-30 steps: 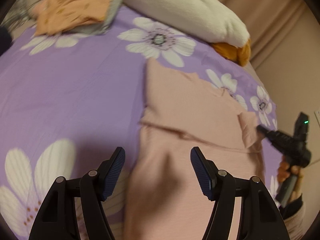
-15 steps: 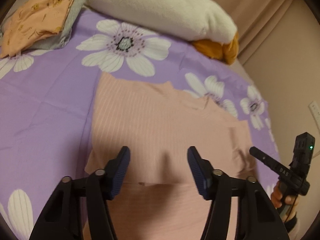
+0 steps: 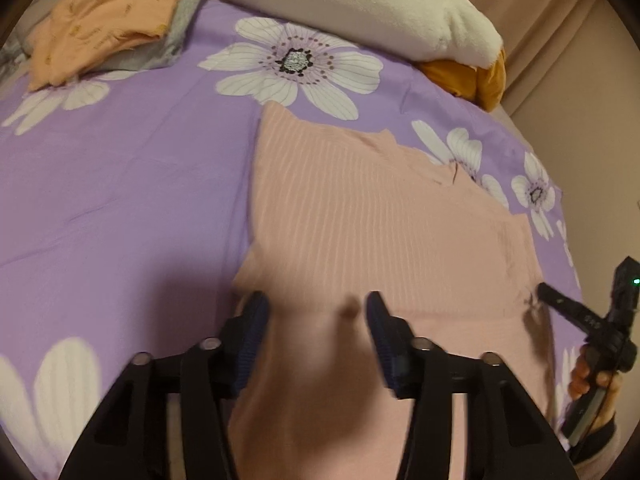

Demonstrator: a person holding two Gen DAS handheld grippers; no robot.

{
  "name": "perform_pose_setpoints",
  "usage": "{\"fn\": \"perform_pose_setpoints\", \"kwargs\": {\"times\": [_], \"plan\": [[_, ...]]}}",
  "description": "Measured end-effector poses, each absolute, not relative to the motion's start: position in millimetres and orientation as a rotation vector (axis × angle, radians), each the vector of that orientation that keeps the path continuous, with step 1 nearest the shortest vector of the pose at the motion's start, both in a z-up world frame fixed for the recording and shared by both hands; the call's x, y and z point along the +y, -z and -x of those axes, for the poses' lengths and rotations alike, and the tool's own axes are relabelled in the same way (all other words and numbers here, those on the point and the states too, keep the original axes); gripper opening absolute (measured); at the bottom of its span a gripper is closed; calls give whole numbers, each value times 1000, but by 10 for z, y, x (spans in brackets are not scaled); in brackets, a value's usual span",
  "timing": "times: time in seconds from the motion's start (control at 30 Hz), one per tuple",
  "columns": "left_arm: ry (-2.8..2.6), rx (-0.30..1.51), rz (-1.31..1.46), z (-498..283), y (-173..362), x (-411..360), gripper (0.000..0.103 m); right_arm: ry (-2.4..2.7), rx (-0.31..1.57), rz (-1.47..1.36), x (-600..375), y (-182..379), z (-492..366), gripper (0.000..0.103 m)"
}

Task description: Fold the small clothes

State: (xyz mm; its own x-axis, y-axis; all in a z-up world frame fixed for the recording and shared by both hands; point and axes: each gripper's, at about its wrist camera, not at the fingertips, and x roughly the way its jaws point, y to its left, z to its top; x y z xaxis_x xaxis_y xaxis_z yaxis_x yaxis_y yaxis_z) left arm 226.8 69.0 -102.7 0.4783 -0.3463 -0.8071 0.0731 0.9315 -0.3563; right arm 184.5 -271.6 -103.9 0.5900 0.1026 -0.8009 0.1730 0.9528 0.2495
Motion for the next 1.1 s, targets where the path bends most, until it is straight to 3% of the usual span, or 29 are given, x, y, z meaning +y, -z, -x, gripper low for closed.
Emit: {"fn": "perform_pose_setpoints", "kwargs": {"times": [0.03,0.1,0.5,0.57,0.63,1.1], "plan": [[255,1040,288,-2168,1002,728,67,41,938,-316,-2716,1005,-1760,60],[262,1042,297,-2029,982,803,67,41,920,-306,-2707,945,-1538,64],[341,1126,469,-1117,1111,1166,72,52,1015,-388,-2906,1157,-398,73],[360,1125,499,-1034,1107,1164,87,45,1022,-428,-2935,1204,-257,73],[392,1116,544,-956,1117,1156,94,25,1016,-460,-2935,1227,-142,74],[621,1182,655,-499,1216,1070,94,-247,1073,-652,-2701,1347,395,77]]}}
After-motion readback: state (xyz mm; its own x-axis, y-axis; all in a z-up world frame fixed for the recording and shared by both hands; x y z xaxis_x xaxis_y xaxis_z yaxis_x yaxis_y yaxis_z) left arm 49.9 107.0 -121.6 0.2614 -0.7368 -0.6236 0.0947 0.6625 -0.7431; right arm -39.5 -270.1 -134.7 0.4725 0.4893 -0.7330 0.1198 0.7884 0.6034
